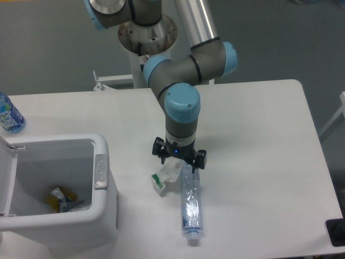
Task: Place the trash in the trash can
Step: 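Close the gripper on the crumpled paper wrapper, then carry the wrapper over the white bin and open the gripper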
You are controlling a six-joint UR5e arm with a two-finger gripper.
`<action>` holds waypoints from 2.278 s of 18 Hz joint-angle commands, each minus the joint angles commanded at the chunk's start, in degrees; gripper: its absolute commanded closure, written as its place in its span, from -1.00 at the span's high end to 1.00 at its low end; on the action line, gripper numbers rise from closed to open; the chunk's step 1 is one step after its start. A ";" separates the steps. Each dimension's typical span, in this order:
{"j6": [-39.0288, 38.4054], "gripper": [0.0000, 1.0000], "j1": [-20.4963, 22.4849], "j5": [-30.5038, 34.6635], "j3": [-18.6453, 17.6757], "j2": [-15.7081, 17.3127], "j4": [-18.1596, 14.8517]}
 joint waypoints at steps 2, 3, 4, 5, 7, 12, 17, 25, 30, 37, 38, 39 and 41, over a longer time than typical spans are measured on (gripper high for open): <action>-1.14 -0.27 0.00 0.09 0.09 0.00 -0.09; -1.23 -0.27 -0.09 0.09 0.09 0.00 0.00; -1.23 -0.34 0.00 0.09 0.09 0.00 0.00; -1.23 -0.63 0.00 0.09 0.09 0.09 -0.09; -1.41 -1.00 -0.09 -0.17 0.09 0.35 -0.09; -1.41 -1.00 0.00 -0.18 0.35 1.05 -0.44; -2.45 -1.00 0.96 -4.55 2.36 5.88 -0.62; -24.23 -1.00 4.48 -22.67 21.07 6.68 -0.62; -32.95 -1.00 3.69 -25.66 27.95 7.73 -0.44; -35.95 -1.00 -8.51 -25.40 21.55 14.14 -0.70; -35.95 -1.00 -10.01 -25.31 20.75 14.41 -0.79; -35.95 -1.00 -11.50 -25.14 20.13 14.50 -0.79; -36.04 -1.00 -12.22 -25.14 18.73 14.94 -0.79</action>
